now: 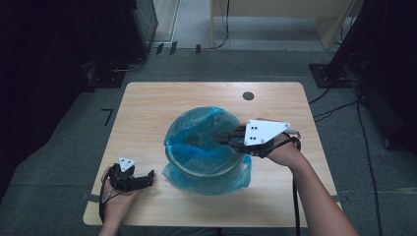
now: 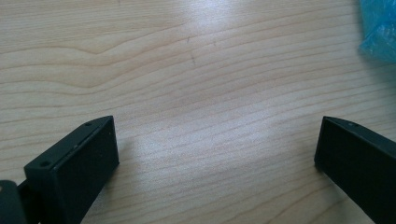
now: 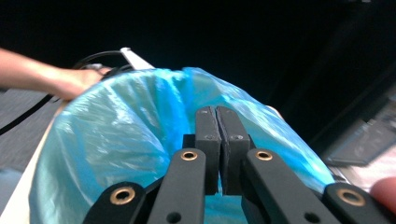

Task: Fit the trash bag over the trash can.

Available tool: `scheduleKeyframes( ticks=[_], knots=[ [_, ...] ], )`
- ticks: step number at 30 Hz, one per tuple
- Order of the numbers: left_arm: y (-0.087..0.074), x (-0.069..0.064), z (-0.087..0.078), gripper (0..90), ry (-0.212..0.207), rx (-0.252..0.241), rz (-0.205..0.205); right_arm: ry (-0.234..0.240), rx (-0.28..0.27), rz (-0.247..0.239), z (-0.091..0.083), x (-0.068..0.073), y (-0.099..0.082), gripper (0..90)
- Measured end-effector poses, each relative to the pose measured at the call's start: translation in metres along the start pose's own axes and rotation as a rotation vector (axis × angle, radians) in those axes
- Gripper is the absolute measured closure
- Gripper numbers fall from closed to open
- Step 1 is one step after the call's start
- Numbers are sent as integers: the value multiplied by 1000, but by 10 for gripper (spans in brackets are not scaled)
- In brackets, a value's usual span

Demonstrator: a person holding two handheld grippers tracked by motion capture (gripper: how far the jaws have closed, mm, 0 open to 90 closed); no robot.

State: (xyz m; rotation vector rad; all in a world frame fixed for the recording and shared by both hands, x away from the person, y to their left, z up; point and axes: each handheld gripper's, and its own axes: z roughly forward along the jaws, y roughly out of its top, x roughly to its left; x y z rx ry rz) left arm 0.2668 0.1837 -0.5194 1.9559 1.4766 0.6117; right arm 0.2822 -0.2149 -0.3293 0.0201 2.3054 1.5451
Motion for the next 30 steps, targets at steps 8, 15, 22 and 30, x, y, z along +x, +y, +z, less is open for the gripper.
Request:
scheduleKeyframes(
  ticks=[8, 15, 22, 30],
  knots=[
    [0, 0, 1, 0, -4, -1, 2, 164, 74, -113, 27, 0, 25, 893],
    [1, 1, 1, 0, -6, 0, 3, 260, 78, -158, 42, 1, 27, 900],
    [1, 1, 1, 0, -9, 1, 8, 341, 186, -275, 64, 10, 34, 900],
    [1, 1, 1, 0, -9, 1, 8, 358, 269, -333, 83, 18, 25, 900]
  ],
)
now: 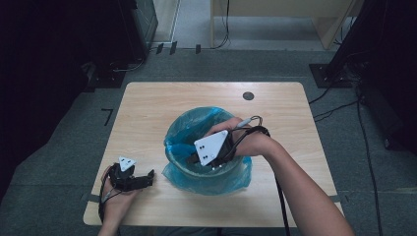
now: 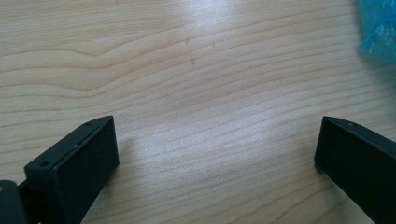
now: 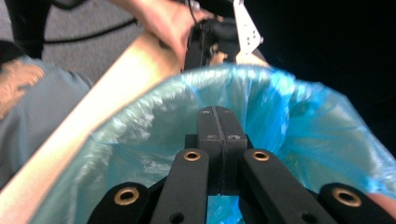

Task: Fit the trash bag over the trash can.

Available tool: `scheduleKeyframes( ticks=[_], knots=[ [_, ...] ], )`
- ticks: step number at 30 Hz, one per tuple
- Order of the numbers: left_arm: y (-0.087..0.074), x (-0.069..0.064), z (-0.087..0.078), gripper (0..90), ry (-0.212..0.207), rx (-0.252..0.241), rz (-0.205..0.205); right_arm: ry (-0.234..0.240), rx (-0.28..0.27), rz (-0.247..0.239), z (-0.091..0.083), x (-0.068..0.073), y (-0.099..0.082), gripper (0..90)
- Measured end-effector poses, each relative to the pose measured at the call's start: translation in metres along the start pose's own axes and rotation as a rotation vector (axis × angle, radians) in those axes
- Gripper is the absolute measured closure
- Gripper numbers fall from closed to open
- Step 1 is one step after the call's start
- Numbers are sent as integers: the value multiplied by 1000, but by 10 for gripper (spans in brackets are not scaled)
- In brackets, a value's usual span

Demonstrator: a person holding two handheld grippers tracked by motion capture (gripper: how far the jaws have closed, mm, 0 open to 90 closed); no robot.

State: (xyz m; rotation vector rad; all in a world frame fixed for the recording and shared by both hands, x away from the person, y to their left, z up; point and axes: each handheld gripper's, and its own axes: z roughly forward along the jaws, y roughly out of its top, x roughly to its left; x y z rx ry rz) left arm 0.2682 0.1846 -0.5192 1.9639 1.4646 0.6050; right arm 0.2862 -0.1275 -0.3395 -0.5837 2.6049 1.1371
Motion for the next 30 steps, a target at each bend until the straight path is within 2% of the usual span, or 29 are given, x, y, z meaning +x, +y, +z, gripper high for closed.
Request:
scheduleKeyframes(
  ticks=[7, 12, 21, 25, 26, 28, 30],
  knots=[
    [0, 0, 0, 0, -1, -1, 1, 64, 91, -43, 23, 4, 0, 900],
    [0, 0, 0, 0, -1, -1, 2, 112, 159, -56, 39, 5, -4, 900],
    [0, 0, 1, 0, -1, -2, 1, 212, 263, -71, 56, 4, -8, 900],
    [0, 0, 1, 0, -1, -1, 1, 210, 264, -77, 56, 4, -8, 900],
    [0, 0, 1, 0, -1, -1, 1, 201, 240, -71, 52, 3, -7, 900],
    [0, 0, 1, 0, -1, -1, 1, 192, 232, -67, 47, 2, -5, 900],
    [0, 0, 1, 0, -1, -1, 1, 167, 211, -66, 32, -1, -1, 900]
  ],
)
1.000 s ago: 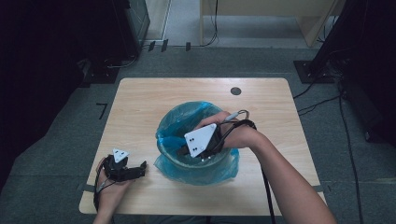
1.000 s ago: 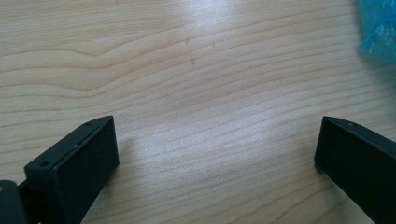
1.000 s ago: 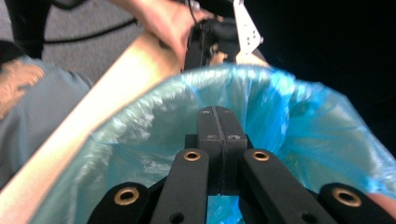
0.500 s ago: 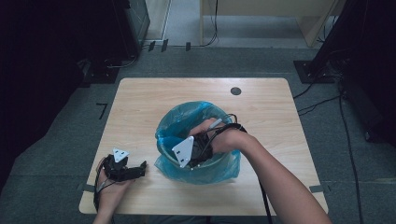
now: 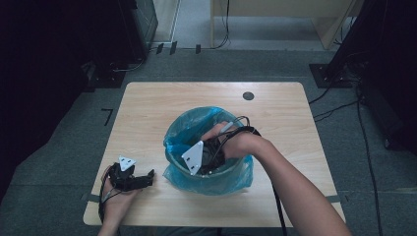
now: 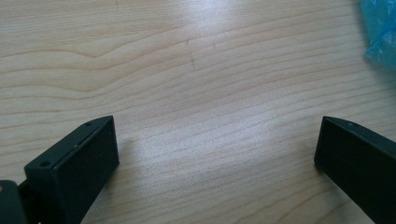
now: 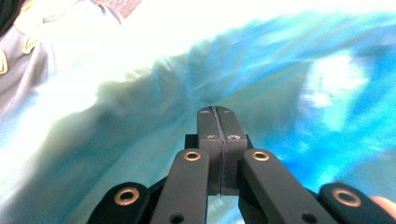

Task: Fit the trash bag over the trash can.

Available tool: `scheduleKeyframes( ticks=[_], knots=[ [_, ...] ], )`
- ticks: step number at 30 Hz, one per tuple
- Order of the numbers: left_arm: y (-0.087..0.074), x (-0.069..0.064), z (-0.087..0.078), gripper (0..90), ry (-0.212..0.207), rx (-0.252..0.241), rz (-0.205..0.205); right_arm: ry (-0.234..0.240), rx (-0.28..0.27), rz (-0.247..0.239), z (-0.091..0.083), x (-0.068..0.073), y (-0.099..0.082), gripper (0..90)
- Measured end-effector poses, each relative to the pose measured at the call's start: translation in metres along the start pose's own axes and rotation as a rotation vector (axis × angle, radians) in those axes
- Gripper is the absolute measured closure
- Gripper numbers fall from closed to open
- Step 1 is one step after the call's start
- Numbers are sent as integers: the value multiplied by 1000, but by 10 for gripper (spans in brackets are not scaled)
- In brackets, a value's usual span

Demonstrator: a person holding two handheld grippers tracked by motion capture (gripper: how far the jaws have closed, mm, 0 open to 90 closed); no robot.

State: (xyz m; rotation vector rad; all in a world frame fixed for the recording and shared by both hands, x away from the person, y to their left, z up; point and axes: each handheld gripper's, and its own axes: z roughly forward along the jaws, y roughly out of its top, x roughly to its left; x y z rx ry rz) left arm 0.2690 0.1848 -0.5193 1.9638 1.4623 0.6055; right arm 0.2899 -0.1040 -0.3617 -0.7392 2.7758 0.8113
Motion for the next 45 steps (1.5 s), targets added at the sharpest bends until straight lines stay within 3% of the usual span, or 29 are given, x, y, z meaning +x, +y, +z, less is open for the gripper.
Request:
scheduleKeyframes(
  ticks=[5, 11, 18, 24, 34, 45],
  knots=[
    [0, 0, 0, 0, 0, 0, 1, -3, 7, 1, -19, 4, -3, 900],
    [0, 0, 0, 0, 0, 0, 1, 0, 33, -37, -13, 7, -4, 900],
    [0, 0, 0, 0, 1, -2, -1, -8, -19, -36, -15, 5, 1, 900],
    [0, 0, 0, 0, 0, 0, 1, -46, -40, -31, -46, 8, 5, 900],
    [0, 0, 0, 0, 0, 0, 1, -43, -65, -42, -85, 29, 11, 900],
    [0, 0, 0, 0, 0, 0, 1, -21, -78, -30, -103, 52, 3, 895]
  ],
)
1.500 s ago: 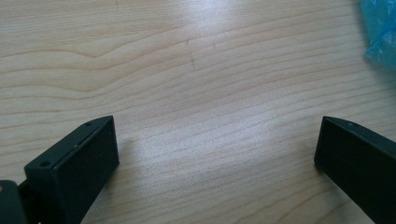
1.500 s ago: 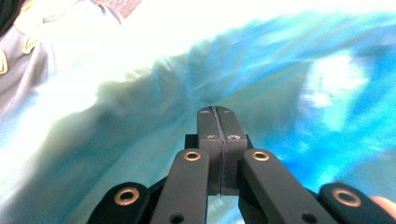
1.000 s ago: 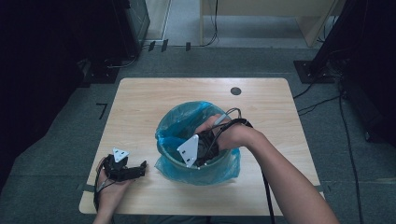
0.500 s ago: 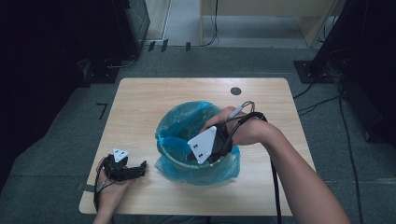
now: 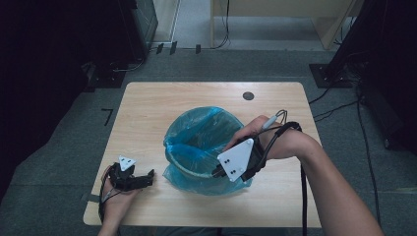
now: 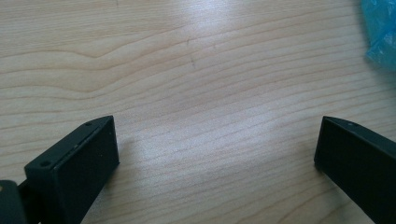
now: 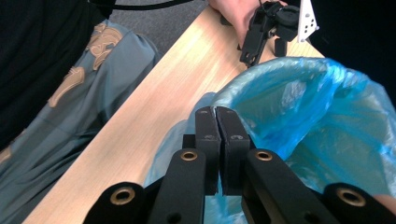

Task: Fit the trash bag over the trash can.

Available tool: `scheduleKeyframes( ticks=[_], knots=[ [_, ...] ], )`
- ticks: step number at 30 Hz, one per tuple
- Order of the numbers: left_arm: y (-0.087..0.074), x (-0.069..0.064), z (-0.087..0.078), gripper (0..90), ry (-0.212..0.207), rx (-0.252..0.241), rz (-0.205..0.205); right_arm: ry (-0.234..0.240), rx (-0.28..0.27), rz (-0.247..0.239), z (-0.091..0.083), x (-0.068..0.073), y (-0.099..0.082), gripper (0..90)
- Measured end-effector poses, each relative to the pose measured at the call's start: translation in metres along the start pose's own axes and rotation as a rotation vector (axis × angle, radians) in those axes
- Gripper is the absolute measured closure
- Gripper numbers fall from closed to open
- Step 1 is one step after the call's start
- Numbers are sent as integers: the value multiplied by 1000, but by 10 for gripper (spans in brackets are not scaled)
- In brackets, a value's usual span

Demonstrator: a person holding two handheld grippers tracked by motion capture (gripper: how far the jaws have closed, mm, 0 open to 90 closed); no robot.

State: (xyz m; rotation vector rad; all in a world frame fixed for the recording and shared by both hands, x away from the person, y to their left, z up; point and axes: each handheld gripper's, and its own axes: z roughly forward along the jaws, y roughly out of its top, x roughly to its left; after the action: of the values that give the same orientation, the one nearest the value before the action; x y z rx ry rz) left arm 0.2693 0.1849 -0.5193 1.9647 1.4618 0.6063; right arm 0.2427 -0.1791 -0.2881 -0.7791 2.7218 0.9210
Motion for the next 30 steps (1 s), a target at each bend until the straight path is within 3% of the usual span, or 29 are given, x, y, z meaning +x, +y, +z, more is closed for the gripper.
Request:
scheduleKeyframes(
  ticks=[12, 21, 30],
  knots=[
    [0, 0, 0, 0, 0, 0, 1, 30, -4, 39, 1, 19, -19, 857],
    [0, 0, 0, 0, 0, -1, 0, 77, -20, 133, 4, 35, -36, 708],
    [0, 0, 0, 0, 0, -1, 0, 25, -34, 198, 5, 43, -56, 602]
  ],
)
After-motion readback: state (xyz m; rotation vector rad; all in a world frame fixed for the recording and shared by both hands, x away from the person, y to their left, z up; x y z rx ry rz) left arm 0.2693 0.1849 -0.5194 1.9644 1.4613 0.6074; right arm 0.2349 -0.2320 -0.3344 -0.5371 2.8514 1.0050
